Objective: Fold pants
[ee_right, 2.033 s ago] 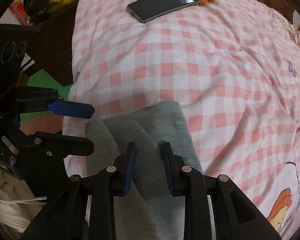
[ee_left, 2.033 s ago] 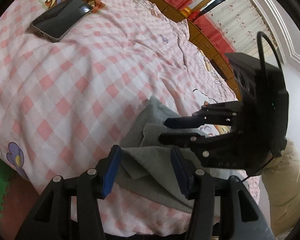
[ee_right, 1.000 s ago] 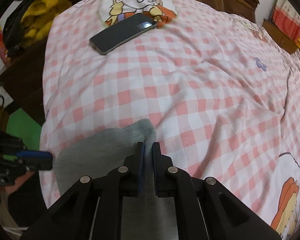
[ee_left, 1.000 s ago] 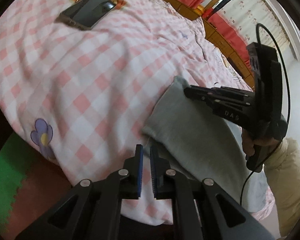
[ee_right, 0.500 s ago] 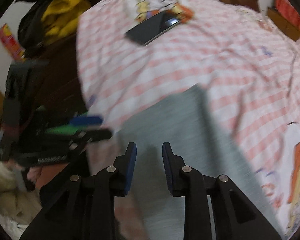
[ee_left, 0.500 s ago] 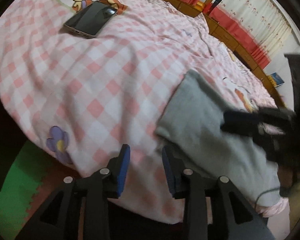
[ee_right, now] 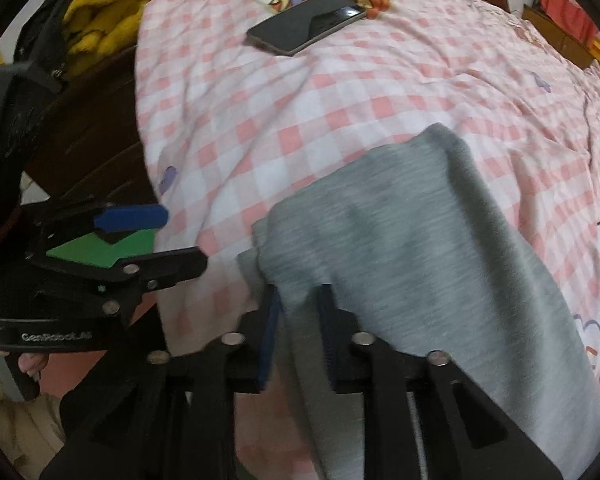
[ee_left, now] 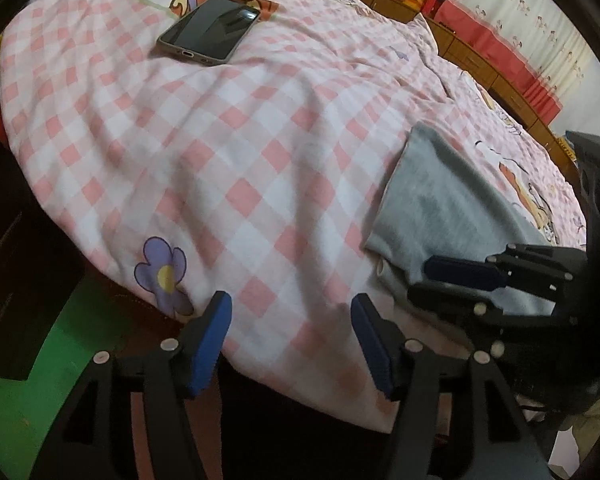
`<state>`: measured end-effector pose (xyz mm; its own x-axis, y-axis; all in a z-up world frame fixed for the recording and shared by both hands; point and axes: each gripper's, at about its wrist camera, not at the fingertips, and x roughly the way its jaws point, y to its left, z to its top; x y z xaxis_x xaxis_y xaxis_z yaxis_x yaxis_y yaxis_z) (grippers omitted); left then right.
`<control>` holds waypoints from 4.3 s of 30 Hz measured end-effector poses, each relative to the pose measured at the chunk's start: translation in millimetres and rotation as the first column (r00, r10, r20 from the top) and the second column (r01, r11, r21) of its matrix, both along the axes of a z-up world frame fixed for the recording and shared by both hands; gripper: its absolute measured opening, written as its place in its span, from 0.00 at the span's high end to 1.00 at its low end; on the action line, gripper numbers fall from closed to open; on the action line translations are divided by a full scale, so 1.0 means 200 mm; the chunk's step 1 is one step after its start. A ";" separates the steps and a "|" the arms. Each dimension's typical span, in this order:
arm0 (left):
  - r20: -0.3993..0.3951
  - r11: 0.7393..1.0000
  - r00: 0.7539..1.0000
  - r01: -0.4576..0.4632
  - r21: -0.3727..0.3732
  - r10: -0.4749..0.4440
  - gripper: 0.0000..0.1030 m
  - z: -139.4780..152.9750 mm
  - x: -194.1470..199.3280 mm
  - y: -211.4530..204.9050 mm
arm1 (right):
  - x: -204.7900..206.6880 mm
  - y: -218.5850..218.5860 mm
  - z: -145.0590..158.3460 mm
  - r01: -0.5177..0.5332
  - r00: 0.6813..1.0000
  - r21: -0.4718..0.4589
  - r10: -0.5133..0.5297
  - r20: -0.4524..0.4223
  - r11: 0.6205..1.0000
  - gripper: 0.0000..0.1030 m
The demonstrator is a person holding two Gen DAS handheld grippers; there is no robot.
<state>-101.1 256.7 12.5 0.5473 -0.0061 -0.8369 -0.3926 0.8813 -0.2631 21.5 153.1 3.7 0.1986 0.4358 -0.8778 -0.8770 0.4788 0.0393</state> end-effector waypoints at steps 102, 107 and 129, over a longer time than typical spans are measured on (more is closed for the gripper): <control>-0.035 0.935 0.964 0.264 0.237 -0.264 0.19 0.08 0.52 -0.97 | -0.34 -2.90 0.20 0.955 0.223 0.245 -0.950 -0.219 0.168 0.96; -0.041 0.933 0.963 0.269 0.241 -0.267 0.18 0.06 0.51 -0.98 | -0.43 -2.97 0.00 0.975 0.176 0.182 -0.943 -0.282 0.127 0.69; -0.101 0.884 0.913 0.409 0.227 -0.396 0.17 0.07 0.45 -1.25 | 0.16 -2.80 0.14 0.913 0.391 0.124 -0.920 0.015 0.390 0.80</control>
<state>-10.7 6.9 25.8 0.4973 -0.0145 -0.8675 0.0022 0.9999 -0.0155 54.0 -406.0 31.0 0.5805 0.0176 -0.8141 0.0892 0.9924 0.0851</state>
